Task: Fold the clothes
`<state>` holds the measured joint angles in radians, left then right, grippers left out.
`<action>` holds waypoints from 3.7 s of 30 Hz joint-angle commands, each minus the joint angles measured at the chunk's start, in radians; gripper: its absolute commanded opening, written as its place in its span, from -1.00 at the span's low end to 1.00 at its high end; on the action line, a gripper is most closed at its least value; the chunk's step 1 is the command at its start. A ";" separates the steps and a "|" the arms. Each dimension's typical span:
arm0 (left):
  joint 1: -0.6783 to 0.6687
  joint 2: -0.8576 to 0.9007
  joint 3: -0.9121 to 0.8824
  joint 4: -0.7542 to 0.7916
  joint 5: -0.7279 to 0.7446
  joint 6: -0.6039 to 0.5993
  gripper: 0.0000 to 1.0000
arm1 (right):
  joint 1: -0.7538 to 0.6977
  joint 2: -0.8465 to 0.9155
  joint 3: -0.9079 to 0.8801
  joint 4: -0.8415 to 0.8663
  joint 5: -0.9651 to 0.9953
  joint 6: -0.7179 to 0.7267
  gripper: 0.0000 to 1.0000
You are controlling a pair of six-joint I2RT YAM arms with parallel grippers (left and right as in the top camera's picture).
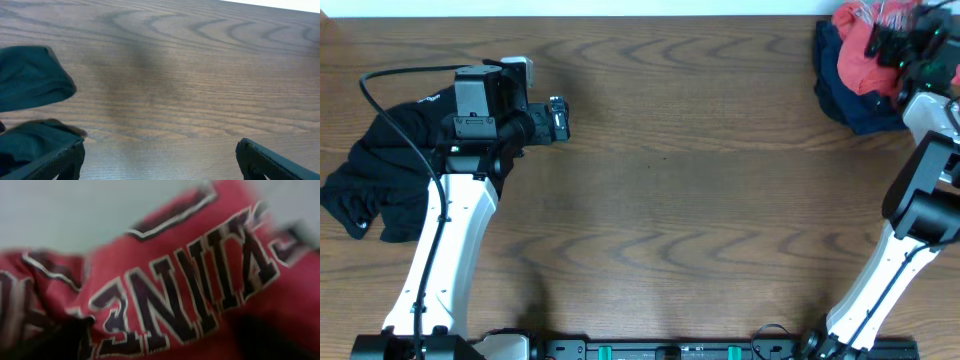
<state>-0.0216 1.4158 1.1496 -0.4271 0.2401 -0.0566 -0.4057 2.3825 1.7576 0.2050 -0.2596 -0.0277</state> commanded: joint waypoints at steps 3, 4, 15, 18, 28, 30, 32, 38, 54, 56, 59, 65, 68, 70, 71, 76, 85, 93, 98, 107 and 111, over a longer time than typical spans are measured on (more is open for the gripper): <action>0.003 0.008 0.013 -0.035 0.009 -0.012 0.96 | -0.040 0.071 0.023 -0.072 -0.063 0.034 0.98; 0.003 0.008 0.013 -0.035 0.009 -0.012 0.96 | -0.042 0.071 0.023 -0.094 -0.063 0.034 0.98; 0.003 0.008 0.013 -0.010 0.009 -0.012 0.96 | -0.045 -0.076 0.032 -0.200 -0.134 0.021 0.99; 0.003 0.008 0.013 -0.010 0.009 -0.012 0.96 | -0.045 -0.200 0.039 -0.203 -0.135 0.061 0.98; 0.003 0.008 0.013 -0.018 -0.017 -0.001 0.96 | -0.010 -0.664 0.042 -0.426 -0.156 0.060 0.99; 0.003 0.008 0.013 -0.017 -0.017 -0.001 0.96 | 0.007 -0.741 0.042 -0.528 -0.232 0.061 0.99; 0.003 0.008 0.013 -0.017 -0.020 0.000 0.96 | 0.026 -0.804 0.042 -0.612 -0.341 0.071 0.98; 0.003 0.008 0.013 -0.017 -0.029 -0.001 0.96 | 0.120 -0.957 0.042 -0.782 -0.606 0.137 0.99; 0.003 0.008 0.013 -0.017 -0.029 -0.001 0.96 | 0.282 -1.054 0.041 -1.101 -0.768 0.341 0.99; 0.003 0.008 0.013 -0.017 -0.029 -0.001 0.96 | 0.268 -1.055 0.041 -1.121 -0.765 0.309 0.99; 0.003 0.008 0.013 -0.017 -0.029 -0.001 0.96 | 0.264 -1.055 0.041 -1.128 -0.740 0.185 0.99; 0.003 0.008 0.013 -0.017 -0.029 -0.001 0.96 | 0.319 -1.051 0.020 -1.197 -0.541 -0.406 0.99; 0.003 0.008 0.013 -0.018 -0.028 -0.001 0.96 | 0.360 -1.095 -0.061 -1.163 -0.386 -0.395 0.98; 0.003 0.008 0.013 -0.017 -0.029 -0.001 0.96 | 0.382 -1.160 -0.172 -1.052 -0.277 -0.279 0.98; 0.003 0.008 0.013 -0.017 -0.029 -0.001 0.96 | 0.388 -1.186 -0.217 -1.007 -0.238 -0.233 0.99; 0.003 0.008 0.013 -0.017 -0.029 -0.001 0.96 | 0.394 -1.388 -0.557 -0.733 -0.108 -0.100 0.99; 0.003 0.008 0.013 -0.017 -0.029 -0.001 0.96 | 0.392 -1.777 -1.181 -0.298 -0.108 -0.078 0.99; 0.003 0.008 0.013 -0.017 -0.029 -0.001 0.96 | 0.392 -2.110 -1.568 -0.117 -0.099 -0.048 0.98; 0.003 0.008 0.013 -0.017 -0.028 -0.001 0.96 | 0.392 -2.241 -1.662 -0.154 -0.095 -0.048 0.99; 0.003 0.008 0.013 -0.017 -0.029 -0.001 0.96 | 0.394 -2.359 -1.753 -0.230 -0.030 -0.048 0.99; 0.003 0.008 0.013 -0.017 -0.029 -0.001 0.96 | 0.396 -2.378 -1.752 -0.258 -0.002 -0.048 0.98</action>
<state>-0.0212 1.4158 1.1496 -0.4450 0.2245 -0.0559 -0.0181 0.0196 0.0090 -0.0479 -0.3061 -0.0872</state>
